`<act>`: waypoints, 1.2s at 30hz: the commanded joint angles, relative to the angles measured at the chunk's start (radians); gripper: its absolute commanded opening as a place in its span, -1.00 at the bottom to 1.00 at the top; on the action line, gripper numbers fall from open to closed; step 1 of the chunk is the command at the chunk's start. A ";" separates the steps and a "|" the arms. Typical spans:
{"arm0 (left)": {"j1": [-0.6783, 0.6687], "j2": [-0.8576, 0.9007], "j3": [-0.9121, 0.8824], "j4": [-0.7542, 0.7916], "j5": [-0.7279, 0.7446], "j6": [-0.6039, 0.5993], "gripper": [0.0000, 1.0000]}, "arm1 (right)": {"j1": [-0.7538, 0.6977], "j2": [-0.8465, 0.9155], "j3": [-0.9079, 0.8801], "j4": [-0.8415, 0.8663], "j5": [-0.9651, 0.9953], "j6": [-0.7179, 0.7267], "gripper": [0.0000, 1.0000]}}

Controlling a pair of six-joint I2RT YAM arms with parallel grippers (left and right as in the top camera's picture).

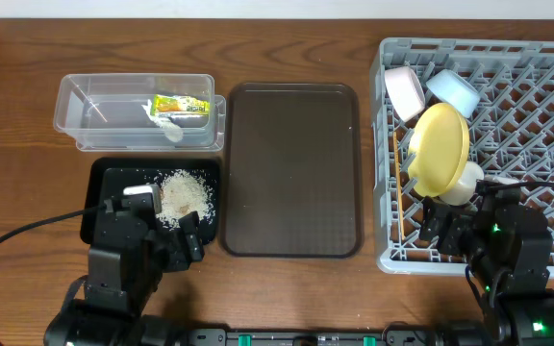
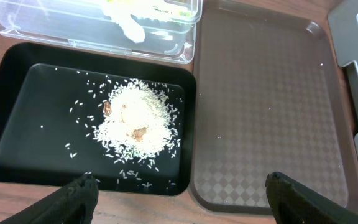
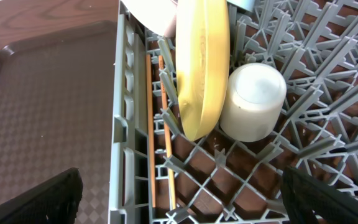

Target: Sort waste into correct bins and load items into the dishwasher rack

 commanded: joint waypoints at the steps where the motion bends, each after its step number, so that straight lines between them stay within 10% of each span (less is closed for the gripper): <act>1: -0.002 -0.001 -0.007 -0.004 -0.011 0.009 0.86 | -0.016 0.000 -0.008 -0.002 0.011 -0.012 0.99; 21: -0.002 -0.001 -0.007 -0.004 -0.011 0.009 0.89 | -0.016 -0.098 -0.039 0.013 0.039 -0.069 0.98; 36: -0.002 -0.001 -0.007 -0.004 -0.011 0.009 0.89 | -0.016 -0.503 -0.510 0.629 0.022 -0.114 0.99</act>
